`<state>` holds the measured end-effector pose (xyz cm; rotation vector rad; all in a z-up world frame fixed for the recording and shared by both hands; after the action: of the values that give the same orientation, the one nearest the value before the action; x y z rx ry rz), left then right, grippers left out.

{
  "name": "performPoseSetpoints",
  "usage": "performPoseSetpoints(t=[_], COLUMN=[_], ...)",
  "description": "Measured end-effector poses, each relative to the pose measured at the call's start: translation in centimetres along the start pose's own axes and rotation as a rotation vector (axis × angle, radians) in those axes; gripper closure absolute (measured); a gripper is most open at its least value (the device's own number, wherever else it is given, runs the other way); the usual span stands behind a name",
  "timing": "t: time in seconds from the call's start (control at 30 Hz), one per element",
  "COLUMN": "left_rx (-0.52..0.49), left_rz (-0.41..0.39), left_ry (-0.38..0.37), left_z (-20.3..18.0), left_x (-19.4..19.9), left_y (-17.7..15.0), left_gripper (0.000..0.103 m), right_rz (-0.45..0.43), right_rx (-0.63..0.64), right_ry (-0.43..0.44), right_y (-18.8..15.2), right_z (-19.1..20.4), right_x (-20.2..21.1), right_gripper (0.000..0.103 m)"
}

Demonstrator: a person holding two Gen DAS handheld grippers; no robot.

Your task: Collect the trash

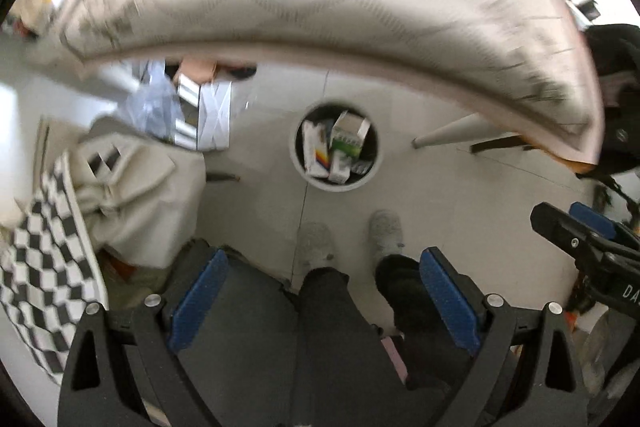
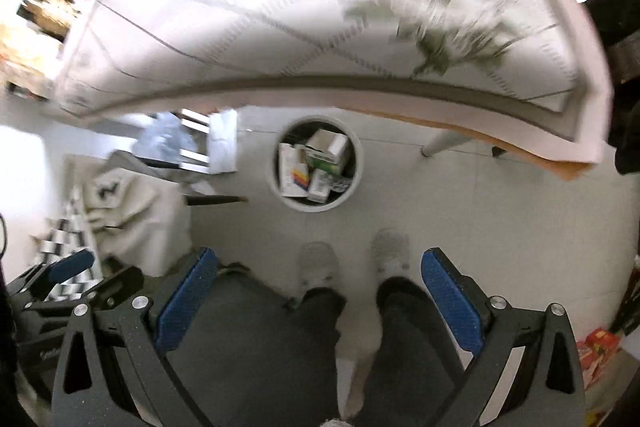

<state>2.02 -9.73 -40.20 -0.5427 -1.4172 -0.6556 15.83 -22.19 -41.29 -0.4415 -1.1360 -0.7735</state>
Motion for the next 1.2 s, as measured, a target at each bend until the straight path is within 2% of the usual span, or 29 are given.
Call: performPoseSetpoints(t=[0.27,0.57,0.73,0.93,1.1,1.13,1.2], left_rx=[-0.088,-0.098,-0.089,-0.111,-0.125,-0.125,-0.130], left_rz=[-0.120,-0.159,-0.179,-0.193,-0.199,-0.198,-0.203], left_ry=[-0.093,-0.231,-0.270,-0.287,-0.305,-0.315,-0.320], left_z=[1.6,1.4,1.3,1.1,1.0,0.9,0.9], left_x=[10.1,17.1,20.0,21.3,21.4,21.5,21.6], left_y=[0.3,-1.0,-1.7,-2.4,-2.8,-3.0,-3.1], left_gripper=[0.005,0.005,0.005,0.004,0.004,0.000,0.000], right_rz=[-0.098,-0.108,-0.123,-0.148,-0.137,-0.131,-0.130], right_rx=[-0.027,-0.021,-0.010,-0.014,-0.024,-0.029,-0.036], right_ry=[0.093,0.154,0.174,0.176,0.175,0.182,0.186], right_y=[-2.2,-4.9,-5.7,-6.2,-6.8,-6.9,-7.2], right_z=[6.3,9.6,10.5,11.4,11.7,11.7,11.7], right_x=[10.8,17.7,19.9,21.6,21.4,21.3,21.2], right_gripper=[0.000,0.000,0.000,0.000,0.000,0.000,0.000])
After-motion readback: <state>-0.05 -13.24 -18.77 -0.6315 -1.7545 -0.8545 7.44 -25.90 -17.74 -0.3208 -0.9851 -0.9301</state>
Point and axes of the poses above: each gripper's, at about its wrist camera, not at the fingertips, and x roughly against the way its jaws point, z to its left, y to its top, the point moved 9 cm from there along -x, roughly the way its jaws point, and after that the axes turned 10 degrees about y, right-handed, at the moved point
